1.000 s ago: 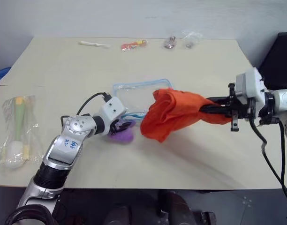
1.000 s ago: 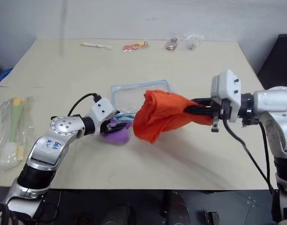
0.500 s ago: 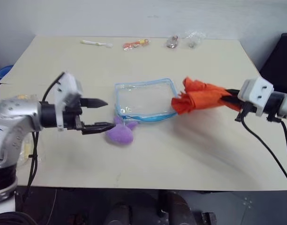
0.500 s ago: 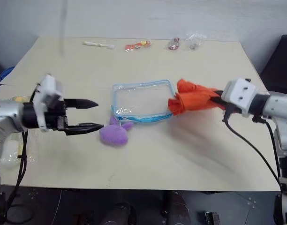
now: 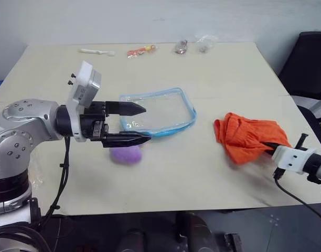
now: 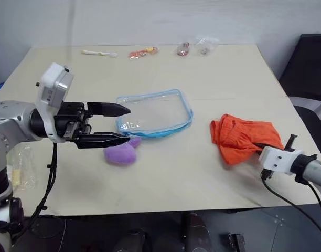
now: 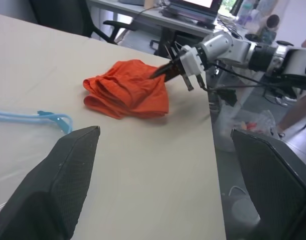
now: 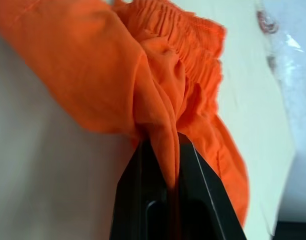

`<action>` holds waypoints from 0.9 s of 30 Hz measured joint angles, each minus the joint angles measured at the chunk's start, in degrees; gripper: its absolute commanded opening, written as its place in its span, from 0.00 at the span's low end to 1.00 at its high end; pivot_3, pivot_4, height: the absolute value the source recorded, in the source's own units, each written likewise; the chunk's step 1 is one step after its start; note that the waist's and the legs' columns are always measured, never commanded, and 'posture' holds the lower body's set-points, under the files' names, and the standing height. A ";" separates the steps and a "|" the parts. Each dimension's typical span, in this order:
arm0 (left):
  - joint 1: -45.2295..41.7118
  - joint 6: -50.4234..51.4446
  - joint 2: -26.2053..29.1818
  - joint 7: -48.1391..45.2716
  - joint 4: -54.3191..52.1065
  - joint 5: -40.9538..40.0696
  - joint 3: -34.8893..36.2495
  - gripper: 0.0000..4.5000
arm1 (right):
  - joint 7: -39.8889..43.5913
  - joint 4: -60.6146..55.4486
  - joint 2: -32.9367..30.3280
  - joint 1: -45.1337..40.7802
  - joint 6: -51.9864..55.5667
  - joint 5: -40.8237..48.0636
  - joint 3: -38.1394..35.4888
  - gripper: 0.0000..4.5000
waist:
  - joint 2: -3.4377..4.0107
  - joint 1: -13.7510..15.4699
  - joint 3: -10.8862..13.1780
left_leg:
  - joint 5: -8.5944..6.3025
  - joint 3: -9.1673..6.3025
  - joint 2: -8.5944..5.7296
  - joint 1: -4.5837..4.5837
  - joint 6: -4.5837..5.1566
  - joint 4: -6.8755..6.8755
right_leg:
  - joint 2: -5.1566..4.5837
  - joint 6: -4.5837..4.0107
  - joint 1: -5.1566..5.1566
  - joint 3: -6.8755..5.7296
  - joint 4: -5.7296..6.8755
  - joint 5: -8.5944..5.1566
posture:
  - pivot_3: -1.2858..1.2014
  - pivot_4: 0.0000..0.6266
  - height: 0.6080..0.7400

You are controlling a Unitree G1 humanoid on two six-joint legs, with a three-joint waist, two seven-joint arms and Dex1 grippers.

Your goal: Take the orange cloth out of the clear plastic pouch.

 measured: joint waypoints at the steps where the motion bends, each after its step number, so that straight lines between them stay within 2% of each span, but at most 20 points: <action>1: 0.06 -0.50 0.23 -0.37 0.01 0.01 -0.07 0.99 | -0.21 0.67 -0.73 0.16 -1.08 -0.31 -0.02 0.00 | 0.01 0.00 0.01 | 0.00 0.00 -0.01 0.00 0.00 0.00 | -0.01 0.00 0.00 0.01 -0.01 0.00 | 0.52 0.24 1.00; 4: 1.63 -3.30 1.96 -2.66 0.03 0.80 -1.43 0.99 | -0.40 2.83 -1.72 0.85 -4.23 -0.81 -0.01 0.00 | 0.01 0.14 0.01 | 0.00 -0.02 -0.01 -0.01 0.00 0.00 | -0.01 0.00 0.01 -0.01 -0.04 0.00 | 0.52 0.24 1.00; 8: 3.43 -5.33 4.31 -6.20 0.16 1.59 -3.02 1.00 | 2.40 3.94 -2.41 3.27 -5.21 1.67 0.43 0.24 | 0.01 0.58 0.01 | 0.00 -0.02 -0.02 -0.01 0.00 0.01 | 0.00 0.00 0.01 -0.01 -0.06 0.00 | 0.52 0.24 1.00; 13: 5.88 -8.24 6.83 -9.90 1.11 2.16 -3.47 1.00 | 7.66 -0.08 -3.40 7.54 -0.38 7.51 0.34 0.63 | 0.03 0.67 0.00 | 0.00 -0.02 -0.01 -0.01 0.00 0.00 | 0.00 0.00 0.03 -0.01 -0.07 0.00 | 0.52 0.24 1.00; 17: 12.24 -11.73 9.81 -12.25 1.37 4.15 -2.48 1.00 | 12.30 -8.24 -4.19 13.39 12.24 16.37 -3.67 0.95 | 0.16 0.75 0.07 | 0.00 -0.03 0.00 -0.03 0.00 -0.02 | 0.01 0.00 -0.01 -0.01 -0.08 0.00 | 0.52 0.24 1.00; 18: 13.90 -12.44 10.99 -12.82 1.56 4.75 -1.66 1.00 | 14.25 -10.06 -5.17 15.22 16.66 19.30 -5.59 1.00 | 0.18 0.78 0.08 | 0.00 -0.02 0.00 -0.03 0.01 -0.02 | 0.03 0.00 0.00 -0.01 -0.08 0.00 | 0.52 0.24 1.00; 20: 18.29 -14.49 13.93 -14.35 1.69 6.27 1.14 1.00 | 19.54 -13.01 -8.12 19.35 27.42 25.75 -11.06 1.00 | 0.21 0.81 0.09 | -0.01 -0.02 0.00 -0.03 0.02 -0.06 | 0.03 -0.01 0.00 -0.01 -0.13 0.00 | 0.52 0.24 1.00; 23: 23.30 -17.23 15.90 -16.22 1.88 7.64 5.01 1.00 | 24.83 -13.65 -10.70 20.69 39.00 30.93 -17.48 1.00 | 0.17 0.80 0.08 | -0.05 0.00 0.00 -0.01 0.09 -0.08 | 0.05 -0.01 0.04 0.00 -0.18 0.00 | 0.52 0.24 1.00; 27: 36.04 -18.83 19.17 -21.57 4.05 11.08 15.24 1.00 | 31.83 -0.13 -17.00 17.11 48.25 32.75 -22.52 1.00 | 0.25 0.60 0.12 | -0.06 0.18 -0.01 0.04 0.12 -0.33 | 0.12 -0.08 -0.08 0.06 -0.23 -0.05 | 0.52 0.24 1.00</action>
